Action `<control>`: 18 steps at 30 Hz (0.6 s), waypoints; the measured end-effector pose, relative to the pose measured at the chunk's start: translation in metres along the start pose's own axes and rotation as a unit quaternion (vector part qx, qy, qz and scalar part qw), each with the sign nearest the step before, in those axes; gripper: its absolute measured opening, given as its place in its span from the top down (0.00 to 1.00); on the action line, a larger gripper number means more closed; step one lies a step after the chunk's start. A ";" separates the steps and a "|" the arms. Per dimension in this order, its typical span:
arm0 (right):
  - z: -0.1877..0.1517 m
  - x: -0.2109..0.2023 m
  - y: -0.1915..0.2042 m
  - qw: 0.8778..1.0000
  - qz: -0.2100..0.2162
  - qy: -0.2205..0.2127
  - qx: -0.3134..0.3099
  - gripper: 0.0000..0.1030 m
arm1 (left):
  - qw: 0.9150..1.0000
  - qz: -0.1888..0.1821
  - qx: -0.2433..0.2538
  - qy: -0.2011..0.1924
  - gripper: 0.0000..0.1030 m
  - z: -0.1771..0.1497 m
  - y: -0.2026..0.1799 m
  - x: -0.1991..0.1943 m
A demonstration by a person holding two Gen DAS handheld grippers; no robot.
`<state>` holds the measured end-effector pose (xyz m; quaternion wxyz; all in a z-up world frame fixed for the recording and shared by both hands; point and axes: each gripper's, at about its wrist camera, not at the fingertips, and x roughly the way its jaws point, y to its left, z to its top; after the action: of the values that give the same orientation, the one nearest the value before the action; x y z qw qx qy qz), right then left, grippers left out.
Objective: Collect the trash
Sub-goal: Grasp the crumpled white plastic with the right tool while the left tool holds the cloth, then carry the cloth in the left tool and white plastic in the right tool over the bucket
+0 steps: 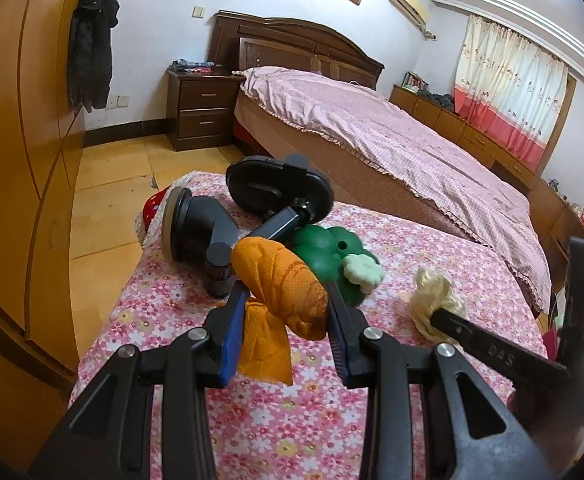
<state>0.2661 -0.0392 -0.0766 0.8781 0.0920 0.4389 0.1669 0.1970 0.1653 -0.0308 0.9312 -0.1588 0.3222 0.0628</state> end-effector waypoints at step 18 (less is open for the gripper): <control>-0.049 -0.113 -0.039 0.998 0.022 -0.050 0.039 0.80 | 0.999 -0.040 0.001 -0.024 0.64 -0.027 -0.042 -0.075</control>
<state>0.1723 -0.1169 -0.0344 0.8907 0.1442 0.3988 0.1637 0.1316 0.1156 0.0062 0.9405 -0.1692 0.2934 0.0292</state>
